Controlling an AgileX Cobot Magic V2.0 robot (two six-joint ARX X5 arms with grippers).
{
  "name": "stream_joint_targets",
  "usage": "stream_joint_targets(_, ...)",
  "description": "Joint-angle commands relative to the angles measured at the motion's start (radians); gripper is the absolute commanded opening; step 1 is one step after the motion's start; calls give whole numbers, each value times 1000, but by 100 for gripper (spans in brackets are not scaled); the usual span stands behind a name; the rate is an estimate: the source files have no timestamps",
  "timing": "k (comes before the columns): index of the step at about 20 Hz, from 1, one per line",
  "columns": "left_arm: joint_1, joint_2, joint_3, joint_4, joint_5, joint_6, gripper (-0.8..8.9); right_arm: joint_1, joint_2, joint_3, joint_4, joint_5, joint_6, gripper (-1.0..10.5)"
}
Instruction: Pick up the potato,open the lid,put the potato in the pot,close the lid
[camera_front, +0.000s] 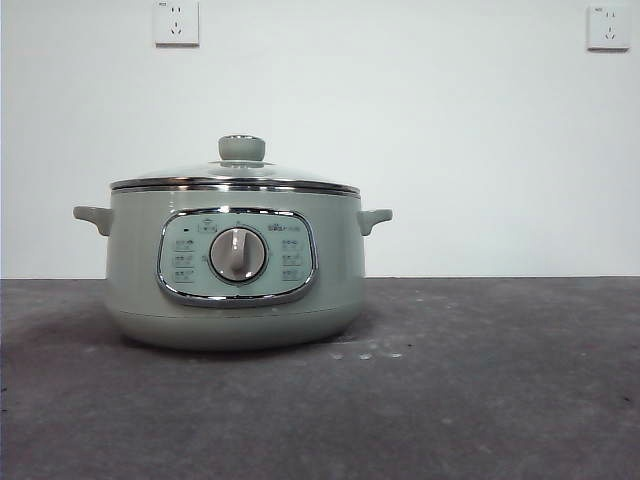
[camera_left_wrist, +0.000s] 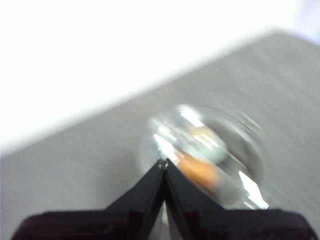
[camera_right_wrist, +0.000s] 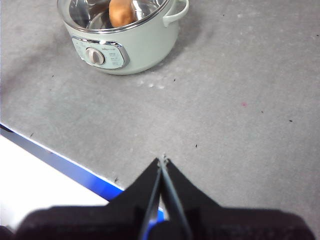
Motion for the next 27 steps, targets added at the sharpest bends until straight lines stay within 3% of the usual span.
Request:
stream_joint_targets(1, 104, -121, -140, 146, 28, 80, -4, 0, 1, -8, -23, 1, 11, 2)
stream_joint_targets(5, 214, -343, -517, 417, -42, 107, -4, 0, 1, -8, -23, 1, 11, 2)
stream_joint_targets(10, 254, -587, -1023, 687, -42, -23, -4, 0, 1, -8, -23, 1, 11, 2)
stream_joint_targets(14, 254, -733, -1301, 804, -43, -113, -4, 0, 1, -8, -23, 0, 11, 2)
stream_joint_targets(18, 254, -846, -1432, 804, -47, -153, -4, 0, 1, -8, -23, 1, 11, 2)
stream_joint_targets(22, 255, -881, -1439, 704, -110, -156, -4, 0, 1, -8, -23, 0, 11, 2)
stream_joint_targets(27, 256, -869, -1438, 704, -114, -166, -3, 0, 1, -8, -23, 1, 11, 2)
